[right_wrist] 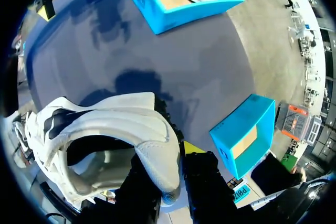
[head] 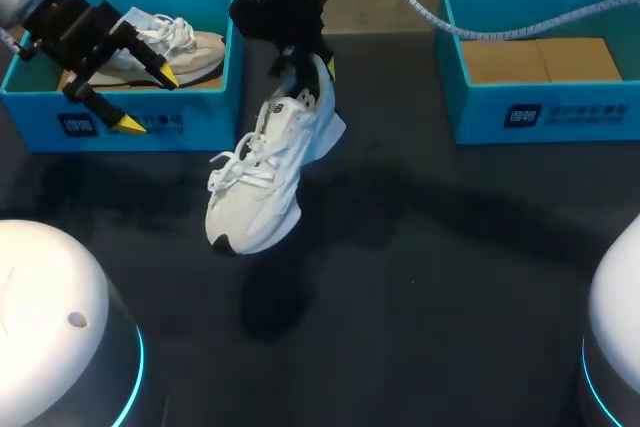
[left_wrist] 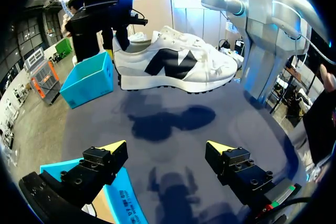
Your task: Take the shoe out of the shoebox, open the shoe tongue, remove and reinsert the insole, then place the shoe into the shoebox
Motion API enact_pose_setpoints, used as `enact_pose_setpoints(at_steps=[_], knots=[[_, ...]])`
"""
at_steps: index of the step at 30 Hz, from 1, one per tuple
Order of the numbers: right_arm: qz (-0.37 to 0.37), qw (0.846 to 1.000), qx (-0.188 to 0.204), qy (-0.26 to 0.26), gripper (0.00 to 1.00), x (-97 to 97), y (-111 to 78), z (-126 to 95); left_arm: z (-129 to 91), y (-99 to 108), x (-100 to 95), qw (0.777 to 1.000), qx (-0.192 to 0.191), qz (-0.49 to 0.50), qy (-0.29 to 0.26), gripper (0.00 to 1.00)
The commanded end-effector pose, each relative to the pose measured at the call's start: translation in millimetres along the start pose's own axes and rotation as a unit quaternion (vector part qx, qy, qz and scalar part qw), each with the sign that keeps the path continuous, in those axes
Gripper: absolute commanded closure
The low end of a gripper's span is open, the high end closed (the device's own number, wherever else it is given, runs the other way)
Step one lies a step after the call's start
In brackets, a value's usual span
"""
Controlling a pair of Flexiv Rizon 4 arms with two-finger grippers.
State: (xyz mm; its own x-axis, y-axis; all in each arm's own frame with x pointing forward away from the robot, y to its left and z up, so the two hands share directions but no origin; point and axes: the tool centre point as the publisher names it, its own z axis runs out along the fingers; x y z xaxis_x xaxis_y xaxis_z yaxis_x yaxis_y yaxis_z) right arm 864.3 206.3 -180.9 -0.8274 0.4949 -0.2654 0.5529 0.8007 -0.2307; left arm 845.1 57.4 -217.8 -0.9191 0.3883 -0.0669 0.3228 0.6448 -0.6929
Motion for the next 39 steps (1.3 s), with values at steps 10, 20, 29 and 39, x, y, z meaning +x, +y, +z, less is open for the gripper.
enact_pose_setpoints(at_steps=[10,20,29,39], knots=[[0.000,1.000,0.000,0.001,1.00,-0.5,-0.1,-1.2,-0.5,0.2,-0.6,1.000,-0.001,0.000,0.001,0.00],[-0.023,0.999,-0.031,0.002,1.00,-24.0,-15.9,-4.0,-0.5,0.2,-0.6,1.000,-0.001,0.000,0.001,0.00],[-0.039,0.998,-0.042,-0.033,1.00,-77.2,-52.7,-0.8,-0.5,0.2,-0.6,1.000,-0.001,0.000,0.001,0.00],[-0.053,0.996,-0.042,-0.050,1.00,-131.7,-88.3,15.5,-0.5,0.2,-0.6,1.000,-0.001,0.000,0.001,0.00]])
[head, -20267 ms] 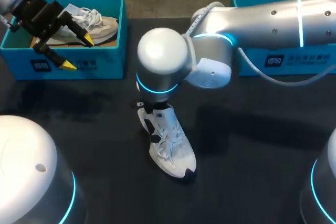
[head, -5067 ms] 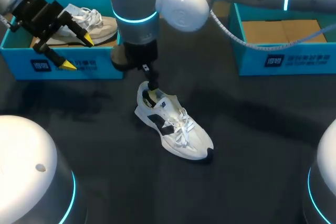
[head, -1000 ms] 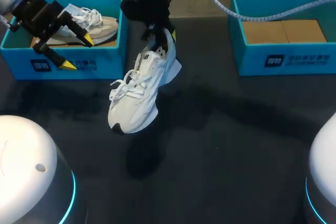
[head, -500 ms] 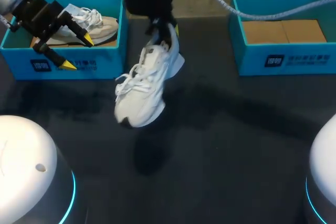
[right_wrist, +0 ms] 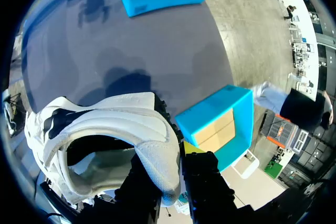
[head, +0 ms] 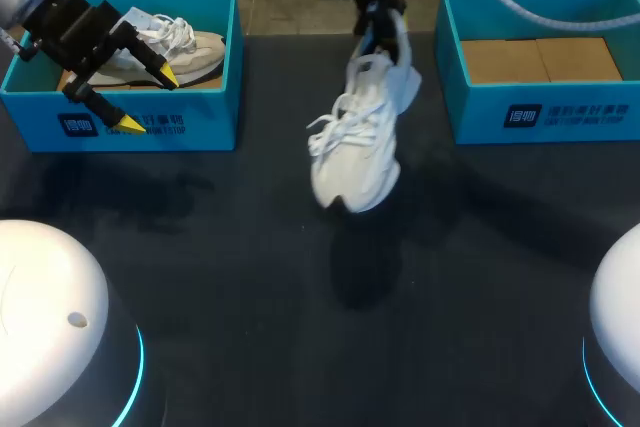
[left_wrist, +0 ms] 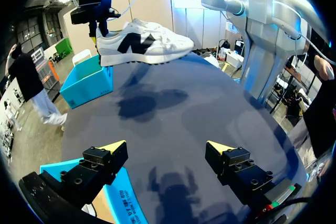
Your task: Take the shoe out of the shoebox, open the shoe tongue, remove and reinsert the insole, then place the shoe into the shoebox
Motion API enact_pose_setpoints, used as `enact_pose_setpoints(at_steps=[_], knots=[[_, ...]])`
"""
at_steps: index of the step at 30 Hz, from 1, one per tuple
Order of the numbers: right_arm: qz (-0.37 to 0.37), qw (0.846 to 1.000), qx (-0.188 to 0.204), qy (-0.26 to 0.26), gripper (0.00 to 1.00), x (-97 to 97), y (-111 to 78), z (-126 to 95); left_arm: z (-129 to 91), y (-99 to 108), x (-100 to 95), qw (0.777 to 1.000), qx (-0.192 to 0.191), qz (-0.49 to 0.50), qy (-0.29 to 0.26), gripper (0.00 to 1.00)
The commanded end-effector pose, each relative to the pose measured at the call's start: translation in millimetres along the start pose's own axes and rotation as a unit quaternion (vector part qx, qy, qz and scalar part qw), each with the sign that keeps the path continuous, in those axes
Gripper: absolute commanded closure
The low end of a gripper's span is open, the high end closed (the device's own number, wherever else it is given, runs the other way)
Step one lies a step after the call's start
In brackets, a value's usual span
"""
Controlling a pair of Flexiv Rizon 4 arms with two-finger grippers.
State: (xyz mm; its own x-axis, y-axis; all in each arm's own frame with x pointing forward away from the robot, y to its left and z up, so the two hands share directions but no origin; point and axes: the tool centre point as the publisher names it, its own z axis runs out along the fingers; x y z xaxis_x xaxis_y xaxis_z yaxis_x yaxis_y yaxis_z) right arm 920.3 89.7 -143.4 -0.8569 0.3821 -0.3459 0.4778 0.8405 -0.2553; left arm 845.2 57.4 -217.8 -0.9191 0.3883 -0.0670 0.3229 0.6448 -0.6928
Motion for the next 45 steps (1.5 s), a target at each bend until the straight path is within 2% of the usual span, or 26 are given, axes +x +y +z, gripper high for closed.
enact_pose_setpoints(at_steps=[1,6,12,15,35,40,45], knots=[[-0.007,0.999,-0.041,0.003,1.00,-20.3,-22.3,9.2,-0.5,0.2,-0.6,1.000,-0.001,0.000,0.001,0.00],[-0.013,0.999,-0.051,0.002,1.00,-47.3,-42.9,14.9,-0.5,0.2,-0.6,1.000,-0.001,0.000,0.001,0.00],[0.013,0.998,-0.053,0.006,1.00,-73.8,-63.1,15.5,-0.5,0.2,-0.6,1.000,-0.001,0.000,0.001,0.00],[0.037,0.998,-0.050,0.011,1.00,-79.9,-68.8,15.6,-0.5,0.2,-0.6,1.000,-0.001,0.000,0.001,0.00],[0.037,0.998,-0.050,0.011,1.00,-79.9,-68.8,15.6,-0.5,0.2,-0.6,1.000,-0.001,0.000,0.001,0.00],[0.012,0.997,-0.069,0.016,1.00,-97.6,-83.7,27.4,-0.5,0.2,-0.6,1.000,-0.001,0.000,0.001,0.00],[-0.015,0.997,-0.067,-0.016,1.00,-123.3,-109.1,46.4,-0.5,0.2,-0.6,1.000,-0.001,0.000,0.001,0.00]])
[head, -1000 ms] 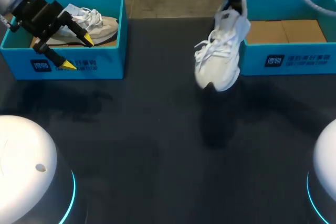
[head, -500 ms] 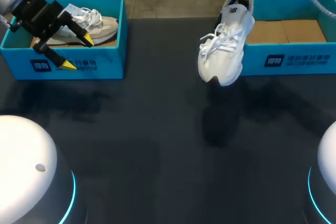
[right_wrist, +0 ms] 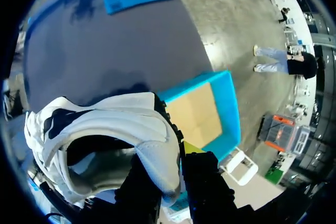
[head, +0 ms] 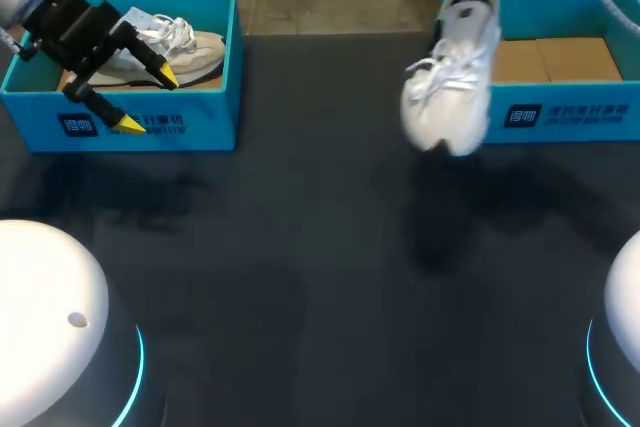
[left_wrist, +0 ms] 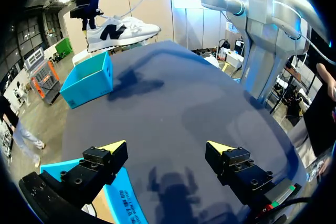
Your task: Take the shoe out of the shoebox, open the shoe tongue, remove and reinsert the insole, then place the shoe into the shoebox
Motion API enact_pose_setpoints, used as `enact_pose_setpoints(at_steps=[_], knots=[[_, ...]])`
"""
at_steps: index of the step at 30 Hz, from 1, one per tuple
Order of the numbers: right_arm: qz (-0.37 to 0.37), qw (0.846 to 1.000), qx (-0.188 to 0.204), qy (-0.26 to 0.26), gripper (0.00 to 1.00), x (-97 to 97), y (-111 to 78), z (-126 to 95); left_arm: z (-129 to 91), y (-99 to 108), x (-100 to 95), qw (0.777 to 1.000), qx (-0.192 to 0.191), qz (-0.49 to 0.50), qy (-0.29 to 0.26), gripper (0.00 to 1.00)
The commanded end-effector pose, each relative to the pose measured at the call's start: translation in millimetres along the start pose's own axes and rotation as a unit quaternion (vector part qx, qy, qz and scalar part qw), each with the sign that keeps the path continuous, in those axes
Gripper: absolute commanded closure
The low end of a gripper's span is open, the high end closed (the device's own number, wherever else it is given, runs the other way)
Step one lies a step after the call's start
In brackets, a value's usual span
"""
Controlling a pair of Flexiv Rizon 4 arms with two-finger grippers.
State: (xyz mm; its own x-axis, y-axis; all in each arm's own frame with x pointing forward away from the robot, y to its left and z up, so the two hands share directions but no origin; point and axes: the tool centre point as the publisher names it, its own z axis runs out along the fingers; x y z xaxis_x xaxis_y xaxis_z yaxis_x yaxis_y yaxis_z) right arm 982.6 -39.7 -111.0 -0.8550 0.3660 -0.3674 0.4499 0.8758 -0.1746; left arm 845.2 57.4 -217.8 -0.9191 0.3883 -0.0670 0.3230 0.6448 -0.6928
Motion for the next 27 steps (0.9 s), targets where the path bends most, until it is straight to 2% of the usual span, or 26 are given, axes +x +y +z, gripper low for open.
enact_pose_setpoints(at_steps=[1,15,19,24,26,27], knots=[[-0.011,1.000,-0.017,-0.005,1.00,-18.1,-31.6,18.1,-0.5,0.2,-0.5,1.000,-0.001,0.000,0.001,0.00],[0.056,0.998,0.037,0.009,1.00,-102.3,-116.5,76.8,-0.5,0.2,-0.5,1.000,-0.001,0.000,0.001,0.00],[0.066,0.997,0.046,0.007,1.00,-120.9,-134.1,90.9,-0.5,0.2,-0.5,1.000,-0.001,0.000,0.001,0.00],[0.074,0.996,0.039,0.011,1.00,-134.6,-148.6,100.8,-0.5,0.2,-0.5,1.000,-0.001,0.000,0.001,0.00],[0.133,0.990,0.051,0.004,1.00,-142.7,-152.6,103.9,-0.5,0.2,-0.5,1.000,-0.001,0.000,0.001,0.00],[0.133,0.990,0.051,0.004,1.00,-142.7,-152.6,103.9,-0.5,0.2,-0.5,1.000,-0.001,0.000,0.001,0.00]])
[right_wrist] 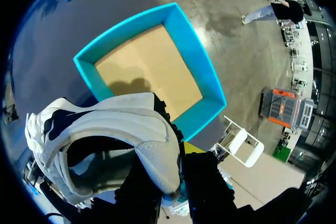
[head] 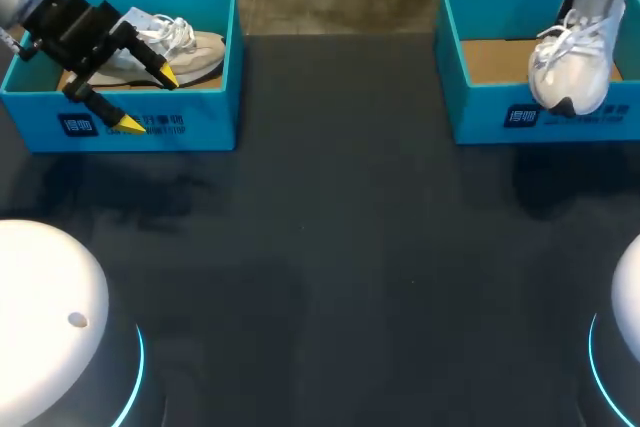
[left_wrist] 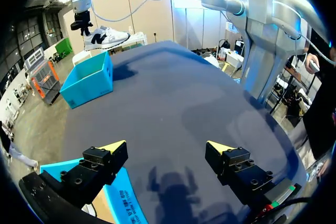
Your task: Take the shoe out of the shoebox, open the shoe tongue, remove and reinsert the insole, then place the shoe into the shoebox
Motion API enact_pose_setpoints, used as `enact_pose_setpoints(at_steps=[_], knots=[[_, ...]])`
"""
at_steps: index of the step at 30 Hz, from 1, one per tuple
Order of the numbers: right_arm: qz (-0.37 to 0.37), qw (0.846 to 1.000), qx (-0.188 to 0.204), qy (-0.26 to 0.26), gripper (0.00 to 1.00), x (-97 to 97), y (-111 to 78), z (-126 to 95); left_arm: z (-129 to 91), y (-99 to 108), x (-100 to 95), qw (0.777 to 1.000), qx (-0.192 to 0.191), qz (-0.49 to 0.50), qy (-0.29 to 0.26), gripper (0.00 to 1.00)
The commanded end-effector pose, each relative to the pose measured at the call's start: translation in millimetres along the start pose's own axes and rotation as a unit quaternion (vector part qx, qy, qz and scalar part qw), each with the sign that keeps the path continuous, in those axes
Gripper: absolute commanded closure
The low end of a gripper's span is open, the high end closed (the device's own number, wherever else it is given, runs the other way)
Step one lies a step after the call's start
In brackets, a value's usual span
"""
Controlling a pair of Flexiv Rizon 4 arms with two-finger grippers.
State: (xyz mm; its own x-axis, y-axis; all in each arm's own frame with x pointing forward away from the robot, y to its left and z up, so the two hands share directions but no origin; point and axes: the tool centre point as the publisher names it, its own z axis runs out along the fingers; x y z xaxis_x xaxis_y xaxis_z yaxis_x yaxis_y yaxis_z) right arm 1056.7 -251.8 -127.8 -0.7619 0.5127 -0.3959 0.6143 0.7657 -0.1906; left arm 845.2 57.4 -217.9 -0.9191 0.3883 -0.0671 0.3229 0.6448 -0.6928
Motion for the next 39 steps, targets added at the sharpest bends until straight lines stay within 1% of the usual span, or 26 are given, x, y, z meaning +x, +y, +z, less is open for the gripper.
enact_pose_setpoints(at_steps=[1,13,15,16,18,21,24,28,30,32,34,35,37,38,39], knots=[[0.045,0.999,0.006,0.003,1.00,-8.3,-1.4,2.8,-0.5,0.1,-0.5,1.000,-0.001,0.000,0.001,0.00],[0.045,0.999,0.006,0.003,1.00,-8.3,-1.4,2.8,-0.5,0.1,-0.5,1.000,-0.001,0.000,0.001,0.00],[0.014,1.000,-0.004,0.004,1.00,-5.4,-9.6,8.5,-0.5,0.1,-0.5,1.000,-0.001,0.000,0.001,0.00],[0.002,1.000,-0.001,0.001,1.00,-5.4,-15.4,12.2,-0.5,0.1,-0.5,1.000,-0.001,0.000,0.001,0.00],[-0.017,1.000,-0.007,-0.001,1.00,-8.6,-27.8,17.3,-0.5,0.1,-0.5,1.000,-0.001,0.000,0.001,0.00],[-0.029,1.000,-0.009,-0.004,1.00,-18.2,-46.7,25.3,-0.5,0.1,-0.5,1.000,-0.001,0.000,0.001,0.00],[-0.033,0.999,-0.001,-0.008,1.00,-27.8,-64.7,33.4,-0.5,0.1,-0.5,1.000,-0.001,0.000,0.001,0.00],[-0.035,0.999,0.005,-0.011,1.00,-37.3,-82.4,40.9,-0.5,0.1,-0.5,1.000,-0.001,0.000,0.001,0.00],[-0.022,1.000,0.002,0.004,1.00,-42.4,-89.9,46.5,-0.5,0.1,-0.5,1.000,-0.001,0.000,0.001,0.00],[-0.003,1.000,0.008,0.008,1.00,-46.9,-93.0,51.8,-0.5,0.1,-0.5,1.000,-0.001,0.000,0.001,0.00],[0.037,0.999,0.026,0.011,1.00,-52.9,-93.8,56.2,-0.5,0.1,-0.5,1.000,-0.001,0.000,0.001,0.00],[0.056,0.998,0.024,0.010,1.00,-55.3,-94.0,56.7,-0.5,0.1,-0.5,1.000,-0.001,0.000,0.001,0.00],[0.115,0.992,0.034,0.023,1.00,-62.3,-93.6,57.5,-0.5,0.1,-0.5,1.000,-0.001,0.000,0.001,0.00],[0.150,0.988,0.040,0.022,1.00,-65.3,-93.6,56.8,-0.5,0.1,-0.5,1.000,-0.001,0.000,0.001,0.00],[0.185,0.981,0.047,0.033,1.00,-68.8,-93.4,56.4,-0.5,0.1,-0.5,1.000,-0.001,0.000,0.001,0.00]])
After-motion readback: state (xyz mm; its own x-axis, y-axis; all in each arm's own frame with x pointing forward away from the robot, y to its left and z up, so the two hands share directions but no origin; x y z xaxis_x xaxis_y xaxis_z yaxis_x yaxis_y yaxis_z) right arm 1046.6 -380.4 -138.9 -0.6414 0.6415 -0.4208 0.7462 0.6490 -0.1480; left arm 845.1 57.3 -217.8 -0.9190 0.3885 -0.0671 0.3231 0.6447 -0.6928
